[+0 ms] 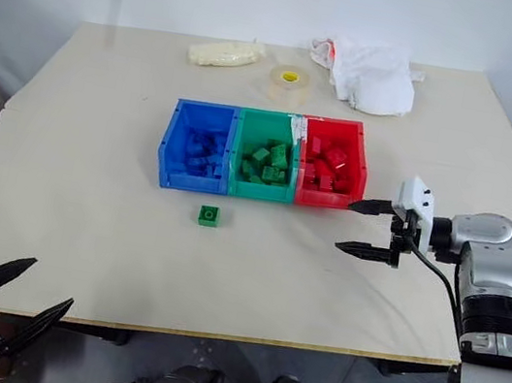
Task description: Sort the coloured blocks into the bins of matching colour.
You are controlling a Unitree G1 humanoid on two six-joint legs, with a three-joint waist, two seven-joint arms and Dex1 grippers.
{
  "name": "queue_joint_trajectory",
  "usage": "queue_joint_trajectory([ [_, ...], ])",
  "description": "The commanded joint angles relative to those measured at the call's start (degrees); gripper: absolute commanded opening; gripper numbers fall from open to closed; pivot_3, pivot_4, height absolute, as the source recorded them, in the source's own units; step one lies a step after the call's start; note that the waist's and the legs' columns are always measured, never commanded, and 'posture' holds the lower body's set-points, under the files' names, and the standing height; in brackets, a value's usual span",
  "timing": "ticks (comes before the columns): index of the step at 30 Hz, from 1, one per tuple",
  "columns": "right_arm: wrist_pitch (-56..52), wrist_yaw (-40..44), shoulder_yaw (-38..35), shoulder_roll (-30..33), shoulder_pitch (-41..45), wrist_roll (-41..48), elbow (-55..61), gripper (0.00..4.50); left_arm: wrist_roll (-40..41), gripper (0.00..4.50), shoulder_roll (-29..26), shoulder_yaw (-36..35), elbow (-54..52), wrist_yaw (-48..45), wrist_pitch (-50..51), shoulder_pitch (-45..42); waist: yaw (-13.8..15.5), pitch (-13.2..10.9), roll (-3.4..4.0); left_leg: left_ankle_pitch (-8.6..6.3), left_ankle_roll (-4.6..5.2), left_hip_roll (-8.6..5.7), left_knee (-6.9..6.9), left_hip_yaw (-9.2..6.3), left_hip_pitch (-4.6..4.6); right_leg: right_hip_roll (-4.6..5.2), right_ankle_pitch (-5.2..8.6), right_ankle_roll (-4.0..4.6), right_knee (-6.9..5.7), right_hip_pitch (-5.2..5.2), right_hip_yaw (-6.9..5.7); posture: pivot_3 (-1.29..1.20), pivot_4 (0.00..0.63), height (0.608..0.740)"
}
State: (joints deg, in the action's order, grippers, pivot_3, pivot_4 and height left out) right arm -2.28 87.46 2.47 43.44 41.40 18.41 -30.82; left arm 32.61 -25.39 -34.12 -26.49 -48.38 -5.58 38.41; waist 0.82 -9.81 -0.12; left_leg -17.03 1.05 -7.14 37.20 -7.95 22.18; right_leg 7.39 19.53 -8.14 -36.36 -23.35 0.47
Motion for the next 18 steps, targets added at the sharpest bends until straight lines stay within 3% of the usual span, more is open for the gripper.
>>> queue_joint_trajectory([
  [1, -1.97, 1.99, -1.21, 0.21, -1.82, 2.61, 6.45, 4.46, -1.19, 4.50, -2.70, 6.08, -0.85, 0.89, 2.91, -7.59, 0.47, 0.00, 0.00, 0.00, 0.00, 0.00, 0.01, 0.00, 0.00, 0.00, 0.00, 0.00, -0.01, 0.00, 0.00, 0.00, 0.150, 0.740],
  [10, -7.13, -3.39, -4.46, 1.22, -8.25, 5.61, 18.45, 4.46, -8.66, 4.50, -6.48, 20.45, 12.20, -0.83, 5.87, -29.51, 0.29, 0.01, 0.00, -0.03, -0.02, 0.01, 0.05, 0.01, -0.01, -0.01, -0.10, -0.11, -0.32, -0.14, -0.08, 0.00, 0.150, 0.740],
  [18, -12.71, -6.85, -9.70, 3.57, -16.30, 9.73, 28.14, 4.46, -15.40, 4.50, -4.31, 28.83, 33.60, -3.87, -1.05, -48.88, 0.50, 0.01, 0.00, -0.02, -0.04, -0.03, 0.17, 0.00, -0.01, 0.03, -0.13, -0.15, -0.57, -0.20, -0.14, 0.00, 0.150, 0.740],
])
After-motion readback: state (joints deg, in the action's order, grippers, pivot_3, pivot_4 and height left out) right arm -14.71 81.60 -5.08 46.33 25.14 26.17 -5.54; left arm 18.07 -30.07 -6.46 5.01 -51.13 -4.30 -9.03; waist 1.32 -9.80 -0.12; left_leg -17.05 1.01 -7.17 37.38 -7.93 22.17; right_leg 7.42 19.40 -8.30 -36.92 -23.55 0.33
